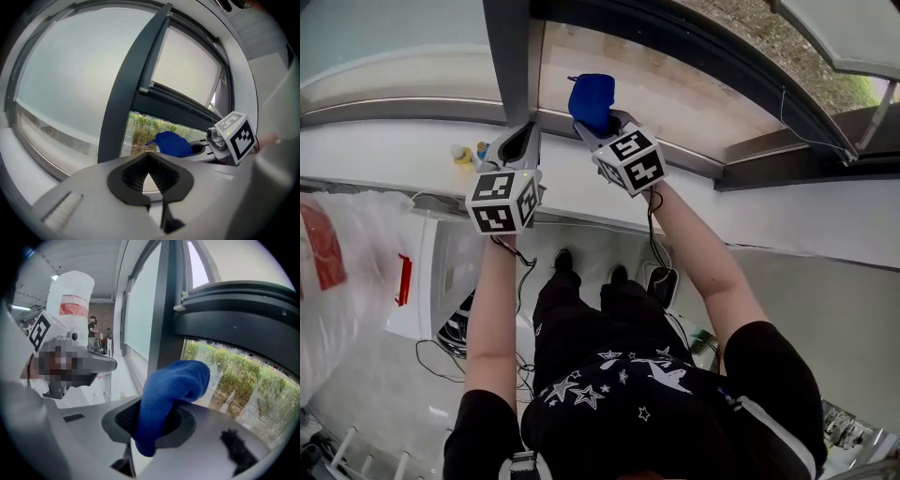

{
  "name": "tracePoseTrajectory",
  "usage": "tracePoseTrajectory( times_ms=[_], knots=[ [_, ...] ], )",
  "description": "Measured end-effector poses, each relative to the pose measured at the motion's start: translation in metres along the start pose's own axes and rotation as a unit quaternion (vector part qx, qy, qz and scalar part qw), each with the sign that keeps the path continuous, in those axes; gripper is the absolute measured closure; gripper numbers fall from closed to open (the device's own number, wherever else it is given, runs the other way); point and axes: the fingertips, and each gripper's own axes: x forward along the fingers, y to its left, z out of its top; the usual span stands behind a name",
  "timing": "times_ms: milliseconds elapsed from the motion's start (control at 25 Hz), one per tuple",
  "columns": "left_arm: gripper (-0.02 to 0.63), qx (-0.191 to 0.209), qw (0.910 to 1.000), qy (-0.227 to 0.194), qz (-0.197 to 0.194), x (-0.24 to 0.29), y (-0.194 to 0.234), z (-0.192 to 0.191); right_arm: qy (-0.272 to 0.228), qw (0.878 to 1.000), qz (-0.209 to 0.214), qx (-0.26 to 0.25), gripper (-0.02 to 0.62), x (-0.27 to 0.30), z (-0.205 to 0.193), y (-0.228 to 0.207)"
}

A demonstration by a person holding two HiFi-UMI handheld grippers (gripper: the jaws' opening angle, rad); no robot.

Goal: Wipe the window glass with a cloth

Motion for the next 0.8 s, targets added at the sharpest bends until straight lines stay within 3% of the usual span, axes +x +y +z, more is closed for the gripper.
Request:
tracePoseTrajectory(
  times_ms=[240,520,800],
  knots=[
    [0.598,0.002,0.9998,-0.017,0.004,0.032,0.025,0.022,-0.031,0.999,0.003,-0.041,0.525,0.056,0.047,-0.022],
    [0.598,0.01,0.9992,-0.034,0.018,0.07,0.032,0.032,-0.041,0.991,-0.003,-0.128,0.525,0.095,0.062,-0.061],
    [0.598,0.042,0.9991,-0.003,0.009,0.102,0.011,0.018,-0.058,0.994,-0.022,-0.086,0.525,0.077,0.027,-0.105]
  ],
)
